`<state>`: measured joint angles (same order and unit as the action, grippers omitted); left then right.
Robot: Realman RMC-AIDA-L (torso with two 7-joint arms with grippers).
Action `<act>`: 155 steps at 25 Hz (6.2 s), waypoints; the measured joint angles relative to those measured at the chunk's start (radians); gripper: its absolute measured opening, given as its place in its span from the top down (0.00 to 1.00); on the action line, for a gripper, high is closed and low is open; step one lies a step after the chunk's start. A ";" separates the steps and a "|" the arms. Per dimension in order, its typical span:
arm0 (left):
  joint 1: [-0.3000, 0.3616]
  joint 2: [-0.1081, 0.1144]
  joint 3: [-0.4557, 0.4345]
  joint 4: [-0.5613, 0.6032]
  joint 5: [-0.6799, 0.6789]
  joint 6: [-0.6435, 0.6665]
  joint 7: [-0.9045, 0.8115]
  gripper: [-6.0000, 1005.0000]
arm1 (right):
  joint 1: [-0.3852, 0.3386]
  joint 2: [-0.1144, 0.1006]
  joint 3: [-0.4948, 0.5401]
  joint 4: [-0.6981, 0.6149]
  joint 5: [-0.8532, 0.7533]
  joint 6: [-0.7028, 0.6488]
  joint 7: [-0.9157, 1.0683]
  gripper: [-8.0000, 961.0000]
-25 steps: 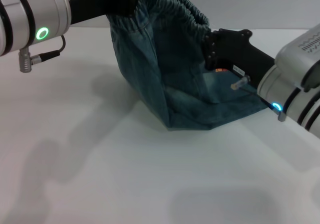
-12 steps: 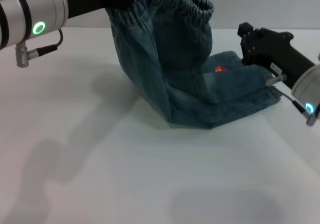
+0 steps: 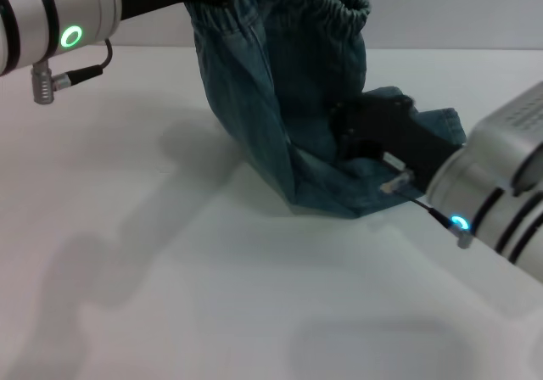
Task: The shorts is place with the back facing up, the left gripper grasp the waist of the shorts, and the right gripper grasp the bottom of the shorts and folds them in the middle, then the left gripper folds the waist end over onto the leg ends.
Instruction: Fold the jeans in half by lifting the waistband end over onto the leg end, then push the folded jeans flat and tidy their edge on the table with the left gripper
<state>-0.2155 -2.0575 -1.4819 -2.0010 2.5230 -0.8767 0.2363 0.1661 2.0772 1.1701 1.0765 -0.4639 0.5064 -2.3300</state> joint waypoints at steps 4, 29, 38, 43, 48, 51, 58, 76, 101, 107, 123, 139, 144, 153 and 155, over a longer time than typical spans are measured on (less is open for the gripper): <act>-0.004 -0.001 0.008 -0.007 -0.008 -0.001 0.000 0.91 | 0.070 0.000 -0.004 -0.046 0.000 -0.004 0.000 0.99; 0.008 -0.001 0.059 -0.006 -0.214 -0.039 0.103 0.91 | 0.327 -0.003 0.151 -0.192 -0.050 -0.019 0.000 0.99; -0.025 0.000 0.030 -0.004 -0.212 -0.018 0.121 0.91 | 0.316 0.003 0.076 -0.229 -0.040 -0.016 0.040 0.99; -0.040 -0.001 0.028 -0.004 -0.214 -0.017 0.130 0.91 | 0.332 0.004 0.040 -0.248 -0.005 -0.022 0.042 0.99; -0.066 -0.001 0.028 0.005 -0.211 -0.014 0.132 0.91 | 0.344 0.005 0.020 -0.257 0.008 -0.023 0.042 0.99; -0.070 -0.002 0.031 0.018 -0.209 -0.004 0.133 0.91 | 0.350 0.006 0.004 -0.262 0.025 -0.022 0.043 0.99; -0.080 -0.002 0.034 0.047 -0.209 0.019 0.133 0.91 | 0.377 0.007 -0.074 -0.266 0.062 -0.020 0.043 0.99; -0.087 -0.001 0.025 0.092 -0.213 0.041 0.146 0.93 | 0.269 -0.002 -0.032 -0.213 0.106 -0.024 -0.031 0.99; -0.110 -0.004 0.086 0.224 -0.213 0.143 0.155 0.93 | -0.014 -0.008 0.226 -0.112 0.051 -0.014 -0.072 0.99; -0.071 -0.005 0.216 0.291 -0.218 0.303 0.153 0.93 | -0.084 -0.008 0.353 -0.080 0.036 -0.014 -0.069 0.99; -0.294 -0.014 0.822 0.934 -0.250 1.395 -0.057 0.81 | -0.140 -0.007 0.362 -0.044 0.028 -0.014 -0.050 0.99; -0.079 -0.005 0.871 1.132 -0.029 1.888 -0.075 0.32 | -0.152 0.001 0.458 -0.339 -0.004 0.479 -0.182 0.99; -0.082 -0.004 0.967 1.294 0.058 2.005 -0.190 0.53 | -0.146 0.001 0.457 -0.430 0.031 0.538 -0.185 0.99; -0.094 -0.005 1.135 1.444 0.111 1.950 -0.360 0.79 | -0.119 -0.004 0.480 -0.533 0.062 0.605 -0.190 0.99; -0.099 -0.005 1.144 1.451 0.122 1.914 -0.397 0.83 | -0.108 -0.004 0.480 -0.544 0.061 0.606 -0.190 0.99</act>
<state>-0.3145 -2.0625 -0.3376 -0.5500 2.6452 1.0377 -0.1611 0.0585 2.0730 1.6499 0.5326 -0.4028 1.1129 -2.5204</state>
